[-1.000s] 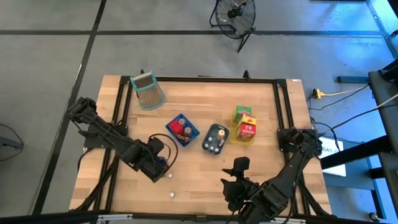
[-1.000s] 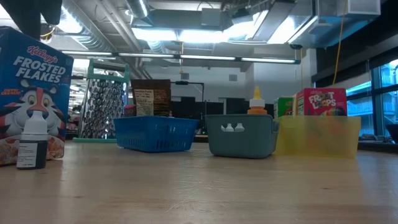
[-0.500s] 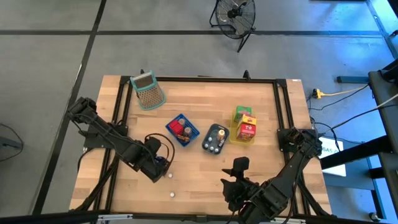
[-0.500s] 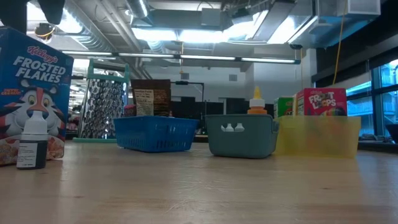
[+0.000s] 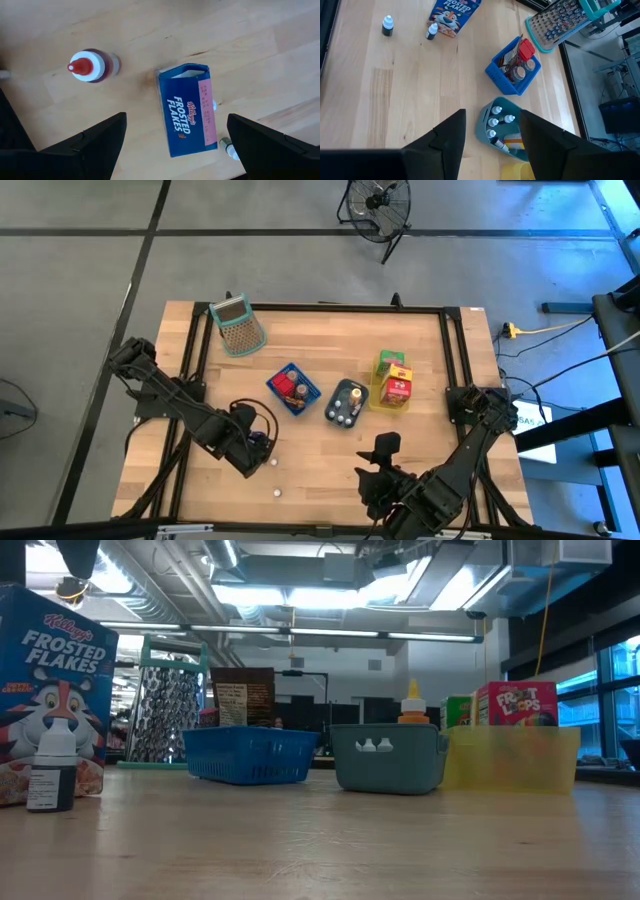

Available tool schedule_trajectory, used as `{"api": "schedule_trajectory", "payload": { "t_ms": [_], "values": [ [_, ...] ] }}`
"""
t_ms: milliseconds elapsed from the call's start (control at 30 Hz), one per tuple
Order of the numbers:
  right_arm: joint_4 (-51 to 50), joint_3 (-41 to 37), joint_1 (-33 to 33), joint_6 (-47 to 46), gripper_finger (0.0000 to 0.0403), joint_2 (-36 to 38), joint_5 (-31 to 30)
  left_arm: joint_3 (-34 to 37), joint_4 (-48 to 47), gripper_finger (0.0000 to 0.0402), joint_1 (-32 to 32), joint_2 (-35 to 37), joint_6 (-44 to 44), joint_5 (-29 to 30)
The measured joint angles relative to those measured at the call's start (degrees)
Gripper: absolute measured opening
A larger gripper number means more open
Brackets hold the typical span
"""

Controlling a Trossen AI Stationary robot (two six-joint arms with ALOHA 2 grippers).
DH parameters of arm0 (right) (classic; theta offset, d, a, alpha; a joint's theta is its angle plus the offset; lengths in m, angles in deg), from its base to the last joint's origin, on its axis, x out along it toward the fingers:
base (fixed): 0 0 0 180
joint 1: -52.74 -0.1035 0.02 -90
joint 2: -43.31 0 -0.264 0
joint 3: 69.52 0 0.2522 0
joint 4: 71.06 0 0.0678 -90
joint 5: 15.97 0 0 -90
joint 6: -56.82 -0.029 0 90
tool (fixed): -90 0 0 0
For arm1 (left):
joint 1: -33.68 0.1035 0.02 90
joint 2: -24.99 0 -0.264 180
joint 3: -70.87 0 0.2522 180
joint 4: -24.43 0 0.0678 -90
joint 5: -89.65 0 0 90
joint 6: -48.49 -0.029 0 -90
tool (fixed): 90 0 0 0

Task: Pick & Place Kitchen Items
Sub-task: Put the blue cereal box into the yellow bin

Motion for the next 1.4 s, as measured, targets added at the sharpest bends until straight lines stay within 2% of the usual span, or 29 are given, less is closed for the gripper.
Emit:
{"api": "schedule_trajectory", "payload": {
  "t_ms": [300,567,800,1167,1400],
  "values": [
    [0.09,0.00,0.00,0.02,0.0185,0.00,-0.08,1.20,4.22,0.0341,0.13,0.00,0.56,-0.04],
    [0.13,0.00,0.00,0.86,0.0185,0.00,-0.11,1.22,4.02,0.0341,0.13,-1.20,0.51,-0.20],
    [0.20,0.00,0.01,0.83,0.0185,0.00,-0.11,1.22,4.14,0.0341,1.46,-4.65,-2.90,-4.46],
    [1.07,0.00,0.00,1.31,0.0185,0.00,0.75,1.22,4.66,0.0341,2.34,-5.01,-6.83,-3.98],
    [1.07,0.00,0.01,1.50,0.0185,0.00,0.92,1.22,5.40,0.0341,2.34,-5.01,-4.48,-3.98]
  ]
}}
